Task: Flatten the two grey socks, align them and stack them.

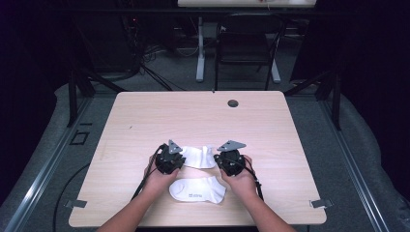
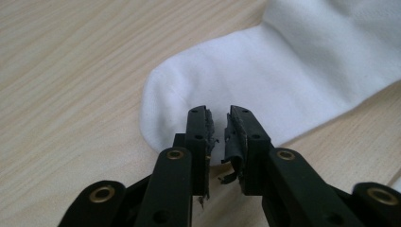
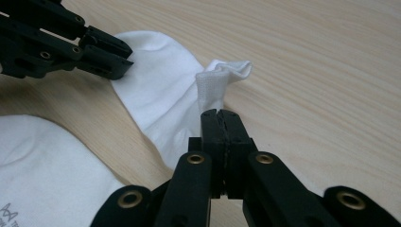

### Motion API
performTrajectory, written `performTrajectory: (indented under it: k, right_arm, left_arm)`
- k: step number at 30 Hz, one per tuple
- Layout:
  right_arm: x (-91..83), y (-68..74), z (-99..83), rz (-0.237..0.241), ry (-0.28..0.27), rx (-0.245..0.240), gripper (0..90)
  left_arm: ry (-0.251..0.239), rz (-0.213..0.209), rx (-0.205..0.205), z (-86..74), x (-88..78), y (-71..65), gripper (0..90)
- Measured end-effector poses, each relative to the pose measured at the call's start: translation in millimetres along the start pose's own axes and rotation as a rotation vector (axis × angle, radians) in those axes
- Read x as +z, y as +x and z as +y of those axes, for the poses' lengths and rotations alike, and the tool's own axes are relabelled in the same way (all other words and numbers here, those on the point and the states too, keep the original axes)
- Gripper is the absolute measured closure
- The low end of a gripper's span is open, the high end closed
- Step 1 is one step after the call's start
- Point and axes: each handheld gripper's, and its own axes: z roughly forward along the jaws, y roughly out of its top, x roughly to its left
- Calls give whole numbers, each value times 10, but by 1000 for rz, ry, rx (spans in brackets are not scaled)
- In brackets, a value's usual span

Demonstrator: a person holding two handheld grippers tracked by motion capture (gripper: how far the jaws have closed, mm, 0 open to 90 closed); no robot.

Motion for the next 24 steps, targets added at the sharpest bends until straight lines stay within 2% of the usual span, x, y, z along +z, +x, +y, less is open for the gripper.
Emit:
performTrajectory:
  k: [7, 20, 24]
  right_arm:
    - [5, -34, -73, -4, 10, 15, 900]
    - [49, -98, -210, -8, 36, 49, 900]
    - [69, -111, -265, 3, 60, 59, 900]
  left_arm:
    - [13, 12, 44, -10, -22, -53, 853]
    - [9, -16, 28, -62, -72, -94, 868]
    - [7, -23, 29, -79, -89, -117, 867]
